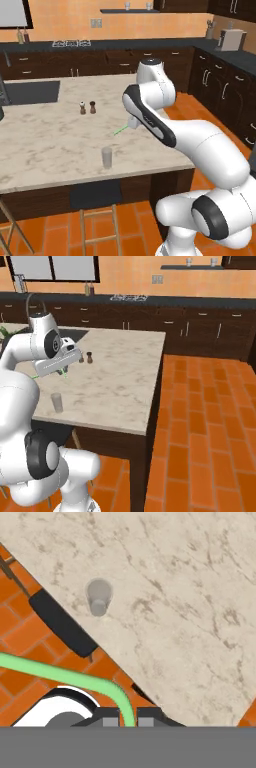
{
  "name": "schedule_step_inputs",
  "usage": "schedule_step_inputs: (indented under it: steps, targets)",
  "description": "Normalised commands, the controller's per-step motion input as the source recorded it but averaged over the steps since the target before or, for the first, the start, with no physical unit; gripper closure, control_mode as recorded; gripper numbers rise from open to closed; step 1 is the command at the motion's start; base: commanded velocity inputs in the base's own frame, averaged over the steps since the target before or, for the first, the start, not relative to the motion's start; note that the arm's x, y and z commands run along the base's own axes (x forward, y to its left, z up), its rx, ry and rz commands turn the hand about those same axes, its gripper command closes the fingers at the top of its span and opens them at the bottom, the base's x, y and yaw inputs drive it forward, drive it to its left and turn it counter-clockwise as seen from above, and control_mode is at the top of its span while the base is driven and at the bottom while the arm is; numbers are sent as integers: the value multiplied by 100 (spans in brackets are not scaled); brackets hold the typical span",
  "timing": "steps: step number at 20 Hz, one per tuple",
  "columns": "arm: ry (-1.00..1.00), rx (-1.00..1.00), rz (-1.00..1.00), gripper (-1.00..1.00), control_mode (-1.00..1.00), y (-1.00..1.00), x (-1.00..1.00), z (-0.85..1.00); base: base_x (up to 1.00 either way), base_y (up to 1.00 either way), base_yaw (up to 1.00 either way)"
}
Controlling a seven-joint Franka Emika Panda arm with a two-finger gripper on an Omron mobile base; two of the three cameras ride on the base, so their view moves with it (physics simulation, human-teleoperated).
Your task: Take a straw from the drawer in front and place it inside the glass cup on the dining counter.
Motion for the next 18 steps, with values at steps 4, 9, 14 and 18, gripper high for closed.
schedule_step_inputs:
  steps: [4,9,14,18]
  targets:
    - [0,0,0,100,100,0,0,0,16,84,-45]
    - [0,0,0,100,100,0,0,0,78,46,-22]
    - [-3,-1,0,100,-100,7,5,9,51,21,-2]
    - [-36,-22,0,100,-100,3,-30,31,0,0,0]
